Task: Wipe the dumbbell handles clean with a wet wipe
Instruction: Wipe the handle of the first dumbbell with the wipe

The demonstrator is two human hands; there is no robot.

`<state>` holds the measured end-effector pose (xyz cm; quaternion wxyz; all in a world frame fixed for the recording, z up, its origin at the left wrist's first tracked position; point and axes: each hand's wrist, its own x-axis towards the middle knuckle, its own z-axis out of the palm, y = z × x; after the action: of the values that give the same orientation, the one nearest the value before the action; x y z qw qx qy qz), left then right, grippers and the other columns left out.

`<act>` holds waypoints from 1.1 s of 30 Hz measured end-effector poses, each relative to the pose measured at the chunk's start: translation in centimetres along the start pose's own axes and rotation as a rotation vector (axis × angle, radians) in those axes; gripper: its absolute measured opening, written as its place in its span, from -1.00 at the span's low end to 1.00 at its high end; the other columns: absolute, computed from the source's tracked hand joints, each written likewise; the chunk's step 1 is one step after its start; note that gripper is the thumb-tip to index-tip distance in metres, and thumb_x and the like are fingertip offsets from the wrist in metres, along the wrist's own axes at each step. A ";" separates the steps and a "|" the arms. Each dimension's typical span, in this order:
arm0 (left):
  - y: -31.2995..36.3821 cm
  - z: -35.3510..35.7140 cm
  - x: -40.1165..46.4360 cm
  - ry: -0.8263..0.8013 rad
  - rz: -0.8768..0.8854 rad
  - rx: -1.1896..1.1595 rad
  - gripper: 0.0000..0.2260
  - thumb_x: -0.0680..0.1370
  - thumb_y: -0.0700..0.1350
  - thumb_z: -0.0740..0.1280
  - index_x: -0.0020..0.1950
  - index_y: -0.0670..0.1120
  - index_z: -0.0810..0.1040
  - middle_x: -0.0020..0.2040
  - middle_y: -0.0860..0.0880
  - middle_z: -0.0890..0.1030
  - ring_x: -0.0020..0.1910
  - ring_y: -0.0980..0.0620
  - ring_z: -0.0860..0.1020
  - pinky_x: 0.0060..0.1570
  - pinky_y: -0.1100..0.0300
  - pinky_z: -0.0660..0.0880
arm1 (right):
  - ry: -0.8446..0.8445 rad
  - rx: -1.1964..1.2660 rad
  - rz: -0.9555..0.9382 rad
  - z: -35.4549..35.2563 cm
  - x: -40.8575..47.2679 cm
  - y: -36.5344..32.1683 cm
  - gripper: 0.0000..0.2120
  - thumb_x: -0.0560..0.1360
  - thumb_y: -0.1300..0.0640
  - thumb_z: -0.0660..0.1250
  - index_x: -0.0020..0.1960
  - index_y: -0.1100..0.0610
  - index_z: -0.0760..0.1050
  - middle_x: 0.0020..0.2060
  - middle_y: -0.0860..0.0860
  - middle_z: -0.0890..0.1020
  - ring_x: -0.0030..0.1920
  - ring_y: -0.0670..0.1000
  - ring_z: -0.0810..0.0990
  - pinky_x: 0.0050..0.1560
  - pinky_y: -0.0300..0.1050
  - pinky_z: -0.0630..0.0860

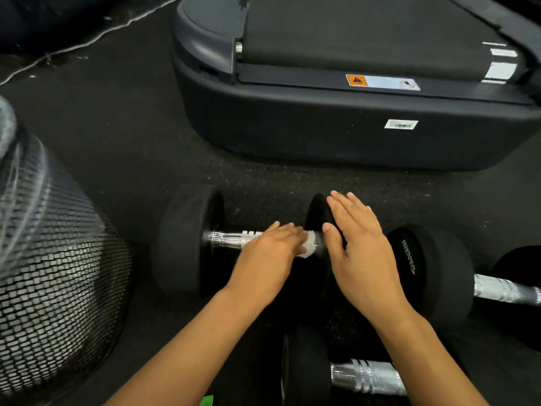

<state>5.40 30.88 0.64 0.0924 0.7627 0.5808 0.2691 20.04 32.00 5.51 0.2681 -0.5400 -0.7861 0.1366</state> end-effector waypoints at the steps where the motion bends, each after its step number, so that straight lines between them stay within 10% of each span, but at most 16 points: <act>1: 0.2 0.2 0.3 0.001 0.009 -0.009 -0.75 0.40 -0.17 0.29 0.02 -0.15 0.65 -0.02 -0.07 0.68 0.02 -0.02 0.63 0.21 0.16 0.38 | 0.001 0.001 0.003 0.1 0.0 0.1 -0.60 0.59 0.14 0.16 0.42 0.16 0.29 0.41 -0.02 0.32 0.43 -0.16 0.07 0.43 -0.23 -0.09; 19: 0.0 -0.8 4.0 -0.273 -0.154 0.121 -0.80 0.58 -0.02 0.19 -0.04 -0.02 0.60 -0.10 -0.12 0.61 -0.06 -0.15 0.56 -0.14 0.07 0.43 | 0.084 0.000 -0.013 0.6 -0.1 0.3 -0.56 0.54 0.05 0.09 0.38 0.16 0.35 0.36 -0.01 0.40 0.37 -0.20 0.13 0.41 -0.20 0.00; 27: -2.9 0.1 -1.7 0.170 0.122 -0.024 -0.72 0.49 -0.11 0.24 0.08 -0.19 0.64 0.08 -0.09 0.65 0.08 0.02 0.60 0.22 0.08 0.39 | 0.088 0.002 -0.027 0.7 -0.2 0.5 -0.57 0.54 0.05 0.10 0.38 0.15 0.36 0.36 -0.02 0.40 0.38 -0.18 0.14 0.42 -0.17 0.03; 33: -1.0 1.5 -0.6 0.130 0.214 0.011 -0.73 0.49 -0.14 0.22 0.07 -0.20 0.63 0.06 -0.10 0.65 0.07 0.00 0.60 0.23 0.08 0.41 | 0.094 -0.012 -0.025 0.7 -0.2 0.5 -0.57 0.54 0.06 0.10 0.37 0.16 0.37 0.35 -0.01 0.41 0.38 -0.17 0.16 0.41 -0.18 0.02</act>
<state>5.28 30.91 -1.26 0.0208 0.8016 0.5026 0.3231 20.04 32.09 4.67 0.3031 -0.5375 -0.7801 0.1032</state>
